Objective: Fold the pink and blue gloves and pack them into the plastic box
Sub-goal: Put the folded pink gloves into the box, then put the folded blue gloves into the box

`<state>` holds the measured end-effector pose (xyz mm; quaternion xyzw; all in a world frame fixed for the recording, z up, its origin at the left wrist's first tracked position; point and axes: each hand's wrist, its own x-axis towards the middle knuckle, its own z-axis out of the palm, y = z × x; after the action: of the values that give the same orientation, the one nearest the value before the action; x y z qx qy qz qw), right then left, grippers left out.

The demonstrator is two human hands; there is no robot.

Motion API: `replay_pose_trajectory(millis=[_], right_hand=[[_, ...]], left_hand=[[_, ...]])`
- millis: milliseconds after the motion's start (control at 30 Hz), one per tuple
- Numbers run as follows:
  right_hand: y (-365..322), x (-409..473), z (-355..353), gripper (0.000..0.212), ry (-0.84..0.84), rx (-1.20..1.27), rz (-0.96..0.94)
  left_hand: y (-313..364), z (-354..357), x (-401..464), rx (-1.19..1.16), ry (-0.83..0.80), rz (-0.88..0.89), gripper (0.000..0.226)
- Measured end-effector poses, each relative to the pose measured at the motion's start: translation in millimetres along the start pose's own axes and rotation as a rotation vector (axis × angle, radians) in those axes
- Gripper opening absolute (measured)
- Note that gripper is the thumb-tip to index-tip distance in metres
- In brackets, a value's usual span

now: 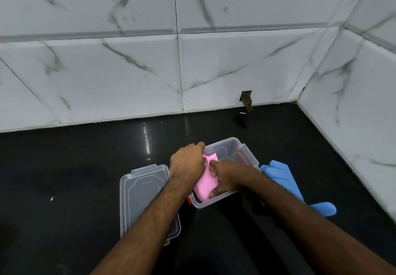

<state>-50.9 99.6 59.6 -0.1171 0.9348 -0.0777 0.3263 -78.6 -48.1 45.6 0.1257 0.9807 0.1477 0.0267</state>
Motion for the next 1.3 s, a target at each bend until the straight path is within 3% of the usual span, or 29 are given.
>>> replay_pose_trajectory(millis=[200,333,433,633,733,800,900,1033,1300], right_hand=[[-6.6,-12.2,-1.6,0.06,0.07,0.152,-0.042],[-7.7,-32.4,-9.8,0.031,0.205,0.15,0.0],[6.9,-58.0,-12.4,0.005,0.378,0.257,0.022],[67.7,-107.8,6.1,0.005,0.836,0.485,0.164],[106.7,-125.5,21.9,0.007,1.0,0.541,0.357],[129.1,-129.1,29.7,0.007,0.92,0.497,0.509],[153.8,-125.3,37.9,0.018,0.657,0.403,0.678],[161.0,-111.2,44.7,0.042,0.31,0.349,0.592],[153.8,-96.4,55.6,0.044,0.294,0.505,0.565]], left_hand=[[3.2,1.0,-2.6,0.036,-0.01,0.099,0.053],[9.2,-5.5,-5.6,0.04,0.017,0.128,0.076],[27.6,-11.3,-8.4,-0.021,0.089,0.179,0.075],[87.0,-5.3,-12.7,-0.108,0.13,0.31,0.063],[107.2,8.2,-15.5,-0.1,0.115,0.364,0.054],[115.8,15.8,-17.5,-0.104,0.106,0.369,0.048],[122.0,23.5,-20.0,-0.135,0.086,0.387,0.043],[122.2,23.3,-21.9,-0.132,0.068,0.418,0.041],[119.8,19.6,-25.1,-0.164,0.052,0.418,0.04]])
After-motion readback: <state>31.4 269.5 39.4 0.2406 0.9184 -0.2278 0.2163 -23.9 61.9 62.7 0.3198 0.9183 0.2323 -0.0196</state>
